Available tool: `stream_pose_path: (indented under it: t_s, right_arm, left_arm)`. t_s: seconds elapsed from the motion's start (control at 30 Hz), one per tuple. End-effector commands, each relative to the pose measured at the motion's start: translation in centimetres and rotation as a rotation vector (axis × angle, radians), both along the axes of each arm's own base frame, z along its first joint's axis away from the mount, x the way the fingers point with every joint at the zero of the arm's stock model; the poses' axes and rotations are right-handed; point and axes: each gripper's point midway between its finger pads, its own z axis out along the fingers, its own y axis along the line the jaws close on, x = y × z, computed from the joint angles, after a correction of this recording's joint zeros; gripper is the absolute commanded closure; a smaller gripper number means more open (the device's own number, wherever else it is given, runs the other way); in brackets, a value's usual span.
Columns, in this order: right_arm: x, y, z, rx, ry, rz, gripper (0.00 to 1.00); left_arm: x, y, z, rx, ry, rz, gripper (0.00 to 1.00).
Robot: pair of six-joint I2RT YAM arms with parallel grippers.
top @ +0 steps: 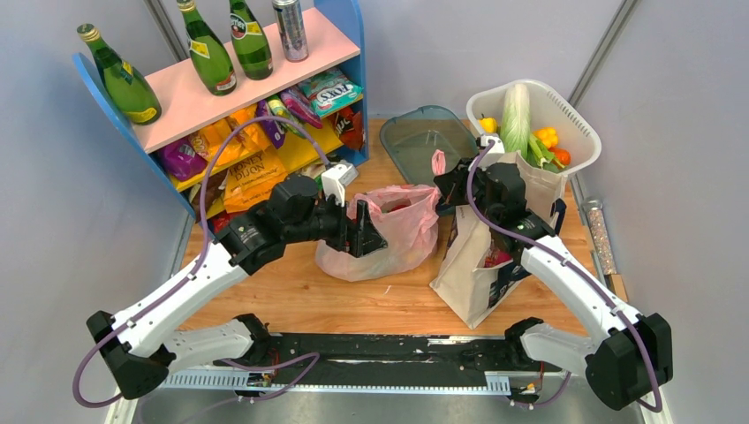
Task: Untie the knot of the grocery bags and take out the mixed food
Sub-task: Untie the takeout bag at the center of the board.
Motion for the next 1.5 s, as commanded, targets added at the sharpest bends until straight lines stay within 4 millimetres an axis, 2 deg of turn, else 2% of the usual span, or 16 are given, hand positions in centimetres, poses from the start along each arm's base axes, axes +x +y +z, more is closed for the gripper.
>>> stream_pose_path:
  t_s: [0.0,0.13,0.2,0.23,0.4,0.7,1.07,1.1,1.17,1.2,1.23,1.27,1.3,1.33,1.4,1.47]
  right_arm:
    - [0.9,-0.1,4.7,0.061,-0.116,-0.023,1.0]
    - [0.8,0.1,4.6,0.071,-0.11,-0.011,1.0]
    - [0.7,0.2,4.6,0.073,-0.108,-0.008,1.0]
    - [0.6,0.1,4.5,0.074,-0.108,-0.009,1.0]
    - [0.3,-0.1,4.4,0.073,-0.109,-0.013,1.0]
    - [0.0,-0.4,4.4,0.069,-0.116,-0.017,1.0]
    - [0.2,0.2,4.0,0.071,-0.11,0.005,1.0]
    - [0.2,0.1,4.1,0.07,-0.111,0.005,1.0]
    - [0.2,0.1,4.0,0.067,-0.112,0.005,1.0]
    - [0.2,0.1,4.1,0.065,-0.115,0.002,1.0]
    - [0.2,0.0,4.1,0.061,-0.119,0.001,1.0]
    - [0.3,-0.1,4.2,0.058,-0.122,-0.004,1.0]
    - [0.4,-0.2,4.3,0.053,-0.128,-0.01,1.0]
    - [0.5,-0.3,4.6,0.049,-0.138,-0.015,1.0]
    - [0.7,-0.5,5.5,0.042,-0.161,-0.021,1.0]
    - [1.1,-0.6,7.0,0.04,-0.195,-0.022,1.0]
  left_arm:
    - [-1.6,-0.3,0.8,-0.033,0.013,-0.079,0.04]
    - [-0.4,-0.9,1.5,-0.087,-0.027,-0.04,0.04]
    - [0.4,-1.3,2.5,-0.129,-0.065,-0.014,0.04]
    - [1.0,-1.8,3.8,-0.177,-0.105,-0.01,0.03]
    - [3.0,-2.4,5.6,-0.212,-0.193,0.039,0.02]
    - [7.6,1.4,5.3,-0.041,-0.346,0.293,0.01]
    - [10.9,0.5,5.2,-0.05,-0.438,0.367,0.03]
    - [11.1,0.5,5.3,-0.045,-0.441,0.379,0.05]
    - [11.5,0.6,5.0,-0.028,-0.437,0.394,0.19]
    - [11.5,0.7,4.7,-0.016,-0.431,0.394,0.31]
    - [11.4,0.8,4.5,-0.006,-0.427,0.391,0.38]
    - [11.3,0.9,4.6,-0.003,-0.431,0.387,0.52]
    - [11.0,1.0,4.5,0.004,-0.428,0.376,0.59]
    - [10.7,1.3,5.0,0.002,-0.44,0.374,0.74]
    - [10.1,2.3,5.9,-0.003,-0.461,0.373,0.9]
    - [9.5,3.4,7.1,-0.012,-0.486,0.363,1.0]
